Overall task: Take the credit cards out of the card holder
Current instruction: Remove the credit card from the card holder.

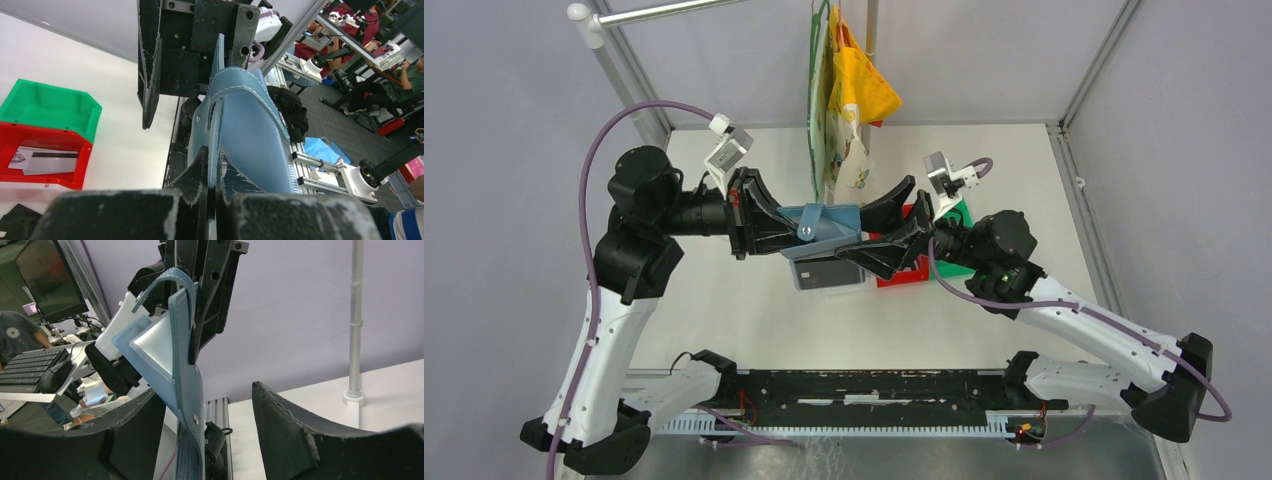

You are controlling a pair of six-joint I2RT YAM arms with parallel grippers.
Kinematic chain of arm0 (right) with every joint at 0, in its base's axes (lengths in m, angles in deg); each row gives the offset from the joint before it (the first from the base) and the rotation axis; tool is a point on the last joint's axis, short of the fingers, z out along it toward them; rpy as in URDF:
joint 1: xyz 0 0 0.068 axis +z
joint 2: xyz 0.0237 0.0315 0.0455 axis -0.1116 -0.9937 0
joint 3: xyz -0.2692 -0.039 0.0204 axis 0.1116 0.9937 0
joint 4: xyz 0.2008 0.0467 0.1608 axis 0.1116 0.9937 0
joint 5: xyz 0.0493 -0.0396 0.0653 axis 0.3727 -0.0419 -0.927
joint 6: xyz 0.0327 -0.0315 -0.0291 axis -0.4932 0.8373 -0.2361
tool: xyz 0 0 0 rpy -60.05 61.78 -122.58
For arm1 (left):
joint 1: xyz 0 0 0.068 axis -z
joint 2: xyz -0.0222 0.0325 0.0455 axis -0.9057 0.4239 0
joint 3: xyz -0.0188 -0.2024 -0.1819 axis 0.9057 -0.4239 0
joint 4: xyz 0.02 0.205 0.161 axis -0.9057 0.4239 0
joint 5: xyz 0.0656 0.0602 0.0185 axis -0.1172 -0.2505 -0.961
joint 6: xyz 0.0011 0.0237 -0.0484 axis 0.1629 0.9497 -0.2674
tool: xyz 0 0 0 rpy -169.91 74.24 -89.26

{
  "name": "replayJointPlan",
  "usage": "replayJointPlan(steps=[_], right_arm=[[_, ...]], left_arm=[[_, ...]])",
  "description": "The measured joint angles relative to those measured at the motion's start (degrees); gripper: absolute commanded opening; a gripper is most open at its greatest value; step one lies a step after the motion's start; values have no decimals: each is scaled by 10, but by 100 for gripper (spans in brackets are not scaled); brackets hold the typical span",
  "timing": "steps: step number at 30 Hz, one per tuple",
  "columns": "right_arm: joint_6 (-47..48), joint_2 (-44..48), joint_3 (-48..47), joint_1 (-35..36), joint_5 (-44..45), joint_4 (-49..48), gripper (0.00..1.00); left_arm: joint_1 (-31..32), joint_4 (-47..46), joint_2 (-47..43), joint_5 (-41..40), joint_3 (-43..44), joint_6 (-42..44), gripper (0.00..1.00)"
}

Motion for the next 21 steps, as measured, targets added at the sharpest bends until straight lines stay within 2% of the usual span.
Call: replayJointPlan(steps=[4, 9, 13, 16, 19, 21], right_arm=[[-14, -2, -2, 0, 2, -19, 57], [-25, -2, -2, 0, 2, -32, 31], [-31, -2, -2, 1, 1, -37, 11], [-30, 0, -2, 2, 1, -31, 1], [-23, 7, -2, 2, 0, -10, 0], [-14, 14, -2, 4, -3, 11, 0]], left_arm=[[0, 15, 0, 0, -1, 19, 2], [0, 28, 0, 0, -3, 30, 3], [0, 29, 0, -3, -3, 37, 17], [0, 33, 0, -19, -3, 48, 34], [0, 48, 4, -38, 10, 62, 60], [-1, 59, 12, -56, 31, 79, 67]])
